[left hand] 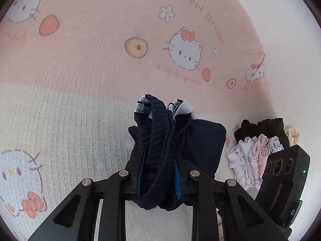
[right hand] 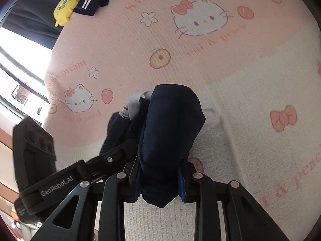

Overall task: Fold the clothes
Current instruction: 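Lift the navy pants bundle with both grippers off the blanket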

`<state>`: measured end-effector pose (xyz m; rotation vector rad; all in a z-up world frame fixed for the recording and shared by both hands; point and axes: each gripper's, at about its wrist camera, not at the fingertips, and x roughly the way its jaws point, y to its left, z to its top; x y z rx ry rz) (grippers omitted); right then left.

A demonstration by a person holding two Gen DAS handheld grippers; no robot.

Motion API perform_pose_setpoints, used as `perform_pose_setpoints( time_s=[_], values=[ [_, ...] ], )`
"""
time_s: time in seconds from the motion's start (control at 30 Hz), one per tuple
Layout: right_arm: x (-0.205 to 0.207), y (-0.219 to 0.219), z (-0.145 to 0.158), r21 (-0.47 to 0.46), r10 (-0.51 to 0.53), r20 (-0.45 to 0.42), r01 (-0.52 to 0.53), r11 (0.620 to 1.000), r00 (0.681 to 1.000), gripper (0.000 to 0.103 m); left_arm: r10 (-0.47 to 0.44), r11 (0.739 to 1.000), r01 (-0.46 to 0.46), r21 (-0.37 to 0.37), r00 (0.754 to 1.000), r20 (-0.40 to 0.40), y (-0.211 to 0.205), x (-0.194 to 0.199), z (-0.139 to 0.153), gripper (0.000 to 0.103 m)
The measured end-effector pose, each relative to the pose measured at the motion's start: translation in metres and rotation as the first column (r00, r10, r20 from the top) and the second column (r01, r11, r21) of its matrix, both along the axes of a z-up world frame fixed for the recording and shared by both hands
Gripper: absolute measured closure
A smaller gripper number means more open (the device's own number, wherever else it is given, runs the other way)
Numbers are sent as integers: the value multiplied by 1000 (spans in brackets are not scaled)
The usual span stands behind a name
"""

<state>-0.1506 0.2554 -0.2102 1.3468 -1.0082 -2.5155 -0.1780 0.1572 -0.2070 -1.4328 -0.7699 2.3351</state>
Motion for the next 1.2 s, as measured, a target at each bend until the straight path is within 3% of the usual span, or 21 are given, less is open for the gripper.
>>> perform_pose_setpoints(
  time_s=[0.17, 0.4, 0.47, 0.53, 0.7, 0.9, 0.93, 1.03, 1.2],
  values=[
    [9, 19, -23, -58, -55, 69, 59, 997, 996, 76, 0, 996, -10, 88, 993, 115, -14, 14, -29, 82],
    [18, 38, -44, -98, -93, 112, 104, 990, 989, 76, -41, 997, 28, 77, 982, 183, -3, 12, -48, 80],
    [20, 45, -49, -119, -111, 121, 125, 985, 986, 76, -44, 997, 30, 65, 973, 227, 2, 7, -56, 70],
    [23, 53, -55, -144, -129, 130, 147, 979, 983, 76, -35, 998, 23, 51, 966, 257, 6, 2, -62, 49],
    [32, 74, -69, -211, -174, 150, 203, 956, 973, 76, -28, 998, 9, 69, 961, 275, 10, -1, -62, 32],
    [38, 89, -75, -243, -201, 163, 236, 941, 966, 76, 3, 999, -17, 50, 963, 269, 21, 1, -61, 27],
    [37, 89, -76, -249, -209, 167, 246, 937, 964, 74, 4, 999, -16, 41, 965, 264, 24, 1, -60, 27],
    [35, 91, -77, -254, -223, 167, 260, 931, 960, 44, -23, 999, 14, 39, 970, 241, 36, 3, -58, 27],
    [26, 97, -77, -244, -232, 133, 259, 935, 964, 44, -11, 1000, 7, 23, 980, 197, 52, 5, -58, 27]
  ],
)
